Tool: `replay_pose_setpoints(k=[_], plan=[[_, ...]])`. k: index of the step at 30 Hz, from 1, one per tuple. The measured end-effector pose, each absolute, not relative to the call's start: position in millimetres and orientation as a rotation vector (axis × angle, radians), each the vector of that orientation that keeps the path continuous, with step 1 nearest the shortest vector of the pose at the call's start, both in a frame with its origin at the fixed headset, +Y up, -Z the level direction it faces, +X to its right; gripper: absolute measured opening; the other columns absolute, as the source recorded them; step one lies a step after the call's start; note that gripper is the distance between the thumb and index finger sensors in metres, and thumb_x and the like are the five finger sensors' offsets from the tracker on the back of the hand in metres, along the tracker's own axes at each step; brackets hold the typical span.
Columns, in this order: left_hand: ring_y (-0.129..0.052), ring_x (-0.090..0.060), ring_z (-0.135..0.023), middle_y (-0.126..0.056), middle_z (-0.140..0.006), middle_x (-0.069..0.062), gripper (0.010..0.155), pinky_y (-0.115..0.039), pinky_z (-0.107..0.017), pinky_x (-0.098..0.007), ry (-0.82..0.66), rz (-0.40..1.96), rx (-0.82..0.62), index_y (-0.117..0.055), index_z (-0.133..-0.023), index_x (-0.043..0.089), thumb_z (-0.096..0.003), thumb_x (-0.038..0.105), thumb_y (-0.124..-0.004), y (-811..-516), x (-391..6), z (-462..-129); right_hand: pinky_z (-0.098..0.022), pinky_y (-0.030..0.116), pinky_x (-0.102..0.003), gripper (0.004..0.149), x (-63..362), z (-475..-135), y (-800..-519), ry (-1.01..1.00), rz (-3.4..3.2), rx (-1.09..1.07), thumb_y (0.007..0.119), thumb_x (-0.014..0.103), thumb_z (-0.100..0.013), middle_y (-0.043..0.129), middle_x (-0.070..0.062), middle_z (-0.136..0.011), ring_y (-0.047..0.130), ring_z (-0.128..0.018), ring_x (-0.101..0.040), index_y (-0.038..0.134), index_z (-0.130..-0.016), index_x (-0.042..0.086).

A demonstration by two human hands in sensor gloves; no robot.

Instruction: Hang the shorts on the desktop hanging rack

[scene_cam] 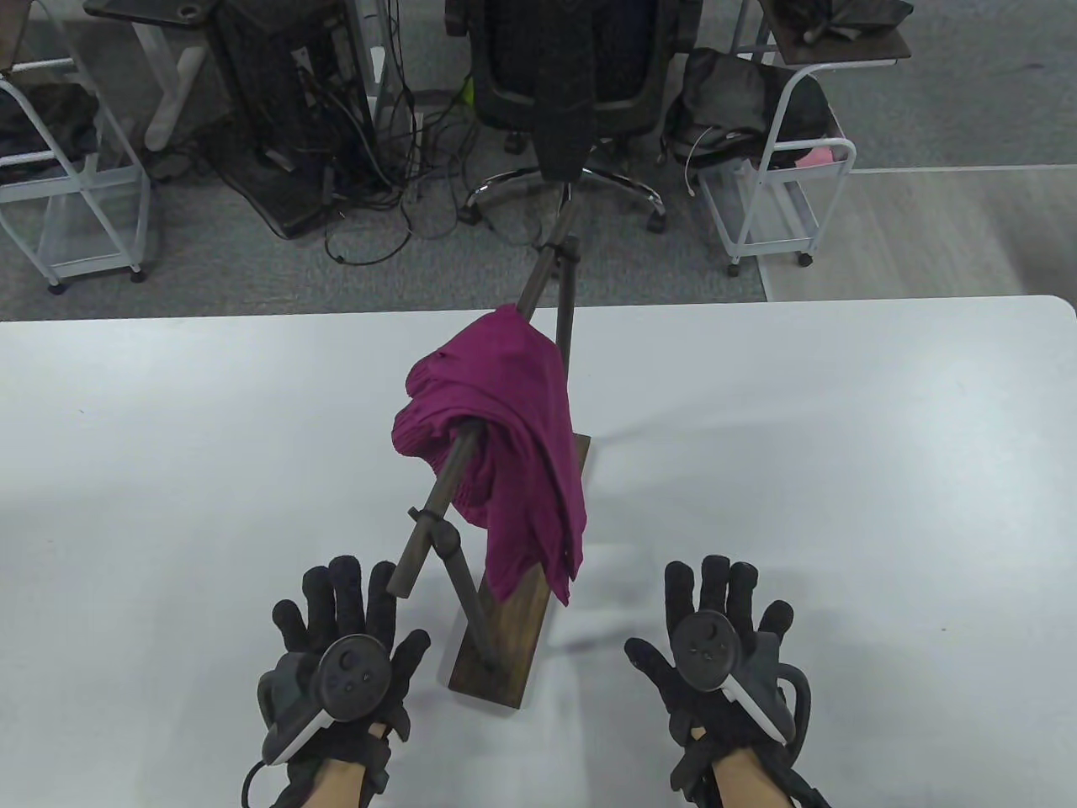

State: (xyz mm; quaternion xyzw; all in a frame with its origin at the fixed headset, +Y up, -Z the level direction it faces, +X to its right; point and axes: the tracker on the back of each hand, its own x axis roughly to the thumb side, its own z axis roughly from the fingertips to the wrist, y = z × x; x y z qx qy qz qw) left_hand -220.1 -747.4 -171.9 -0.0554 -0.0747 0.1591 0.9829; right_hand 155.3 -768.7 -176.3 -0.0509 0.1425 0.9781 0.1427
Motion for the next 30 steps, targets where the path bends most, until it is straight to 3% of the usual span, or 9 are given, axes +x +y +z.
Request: replay_pose_setpoints(k=[30], plan=[[-0.001, -0.059, -0.106, 0.003, -0.115, -0.028, 0.079, 0.002, -0.064, -0.080, -0.161, 0.327, -0.119, -0.009, -0.114, 0.018, -0.0602, 0.054, -0.055, -747.2, -218.9, -171.6, -0.061, -0.027, -0.060, 0.085, 153.4, -174.4, -768.8, 0.417, 2.832, -0.147, 0.049, 0.072, -0.048, -0.036, 0.007, -0.102, -0.038, -0.097, -0.023, -0.019, -0.093, 0.046]])
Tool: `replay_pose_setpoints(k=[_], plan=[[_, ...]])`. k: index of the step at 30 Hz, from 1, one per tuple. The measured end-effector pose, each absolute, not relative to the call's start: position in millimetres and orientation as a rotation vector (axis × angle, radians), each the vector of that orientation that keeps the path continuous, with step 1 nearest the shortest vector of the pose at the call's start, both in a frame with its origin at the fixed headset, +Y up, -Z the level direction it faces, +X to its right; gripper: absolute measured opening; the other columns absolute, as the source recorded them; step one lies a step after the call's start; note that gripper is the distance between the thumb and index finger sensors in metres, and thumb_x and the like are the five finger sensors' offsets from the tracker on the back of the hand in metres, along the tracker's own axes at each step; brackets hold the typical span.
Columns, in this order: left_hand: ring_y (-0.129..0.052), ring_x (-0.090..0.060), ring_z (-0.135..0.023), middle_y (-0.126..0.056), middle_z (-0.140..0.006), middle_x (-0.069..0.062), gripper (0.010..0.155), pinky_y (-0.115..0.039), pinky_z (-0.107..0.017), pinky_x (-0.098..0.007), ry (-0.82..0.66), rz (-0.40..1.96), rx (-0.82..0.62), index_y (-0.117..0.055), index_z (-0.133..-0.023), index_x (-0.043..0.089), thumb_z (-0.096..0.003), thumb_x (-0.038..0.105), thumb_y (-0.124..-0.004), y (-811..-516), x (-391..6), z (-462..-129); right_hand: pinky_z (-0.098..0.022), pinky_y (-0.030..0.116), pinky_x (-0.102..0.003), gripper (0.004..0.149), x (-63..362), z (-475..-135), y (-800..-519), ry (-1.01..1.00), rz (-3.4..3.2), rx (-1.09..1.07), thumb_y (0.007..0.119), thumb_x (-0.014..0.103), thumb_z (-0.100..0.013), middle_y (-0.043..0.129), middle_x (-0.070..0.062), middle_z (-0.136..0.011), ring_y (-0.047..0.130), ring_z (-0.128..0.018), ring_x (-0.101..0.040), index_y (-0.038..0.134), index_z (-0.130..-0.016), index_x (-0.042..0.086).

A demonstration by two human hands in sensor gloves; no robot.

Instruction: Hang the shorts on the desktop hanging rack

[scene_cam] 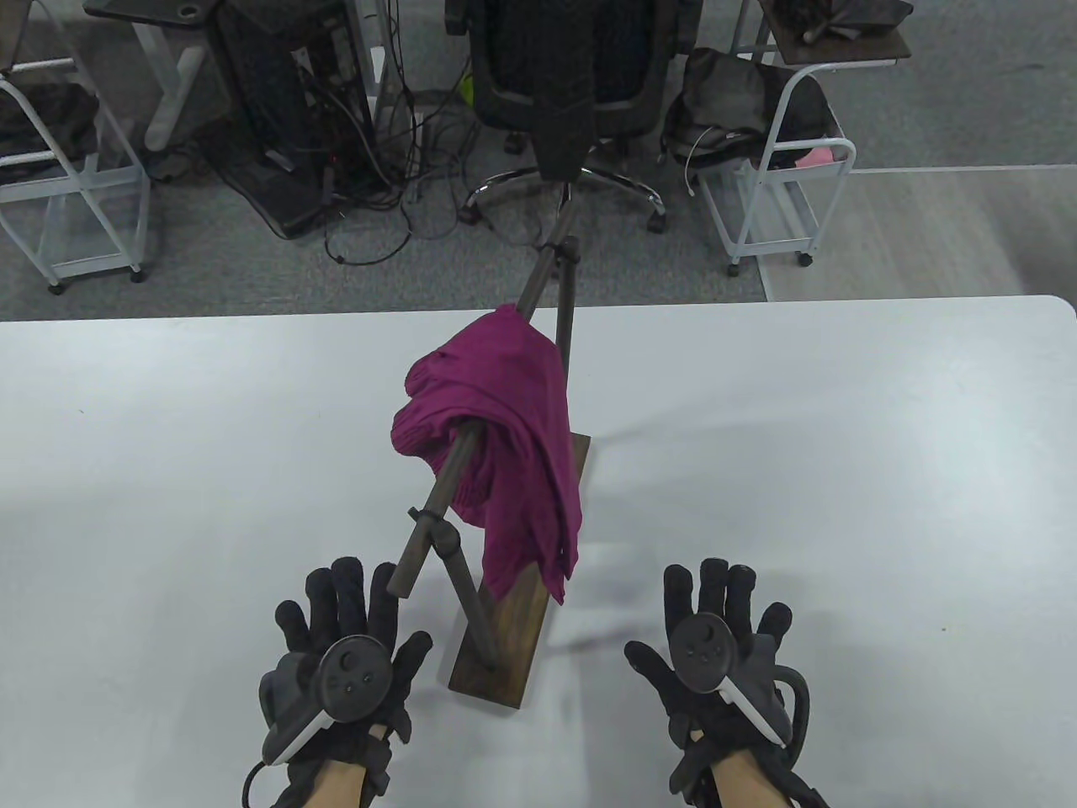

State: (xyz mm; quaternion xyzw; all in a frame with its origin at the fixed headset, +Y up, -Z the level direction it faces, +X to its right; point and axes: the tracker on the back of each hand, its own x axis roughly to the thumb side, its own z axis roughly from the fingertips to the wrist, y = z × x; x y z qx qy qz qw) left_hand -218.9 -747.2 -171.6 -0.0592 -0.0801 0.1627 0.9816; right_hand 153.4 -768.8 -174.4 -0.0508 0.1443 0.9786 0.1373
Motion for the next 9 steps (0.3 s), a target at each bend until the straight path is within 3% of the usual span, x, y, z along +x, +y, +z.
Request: replay_pose_setpoints(k=[9], plan=[[-0.002, -0.059, -0.106, 0.002, -0.115, -0.029, 0.079, -0.001, -0.064, -0.080, -0.162, 0.333, -0.123, -0.009, -0.114, 0.018, -0.0603, 0.054, -0.055, -747.2, -218.8, -171.4, -0.061, -0.027, -0.060, 0.086, 153.2, -174.2, -769.0, 0.421, 2.833, -0.152, 0.048, 0.072, -0.048, -0.036, 0.007, -0.102, -0.038, -0.097, -0.023, -0.019, -0.093, 0.046]])
